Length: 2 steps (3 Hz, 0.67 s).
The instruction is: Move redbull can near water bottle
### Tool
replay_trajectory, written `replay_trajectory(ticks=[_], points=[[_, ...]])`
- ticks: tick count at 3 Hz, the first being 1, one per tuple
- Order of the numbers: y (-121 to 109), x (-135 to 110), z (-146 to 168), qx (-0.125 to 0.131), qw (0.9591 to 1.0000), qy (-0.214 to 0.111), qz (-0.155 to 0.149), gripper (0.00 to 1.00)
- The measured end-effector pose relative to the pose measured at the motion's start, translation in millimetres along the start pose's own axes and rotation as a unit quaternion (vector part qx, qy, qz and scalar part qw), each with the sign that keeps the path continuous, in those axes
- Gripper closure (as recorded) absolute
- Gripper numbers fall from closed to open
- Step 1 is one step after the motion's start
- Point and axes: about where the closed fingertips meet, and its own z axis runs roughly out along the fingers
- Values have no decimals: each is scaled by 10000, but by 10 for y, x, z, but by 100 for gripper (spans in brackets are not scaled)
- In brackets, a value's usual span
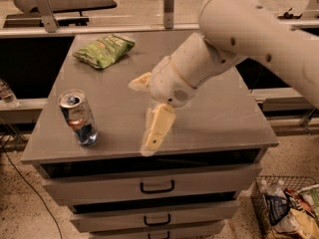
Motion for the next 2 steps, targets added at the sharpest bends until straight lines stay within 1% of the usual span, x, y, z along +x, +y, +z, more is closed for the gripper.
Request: replay_trajectory(ticks=[1,2], points=[[-17,-322,391,-224,9979,-598,-124,0],[-76,-565,678,-355,9935,-1072,-158,0]])
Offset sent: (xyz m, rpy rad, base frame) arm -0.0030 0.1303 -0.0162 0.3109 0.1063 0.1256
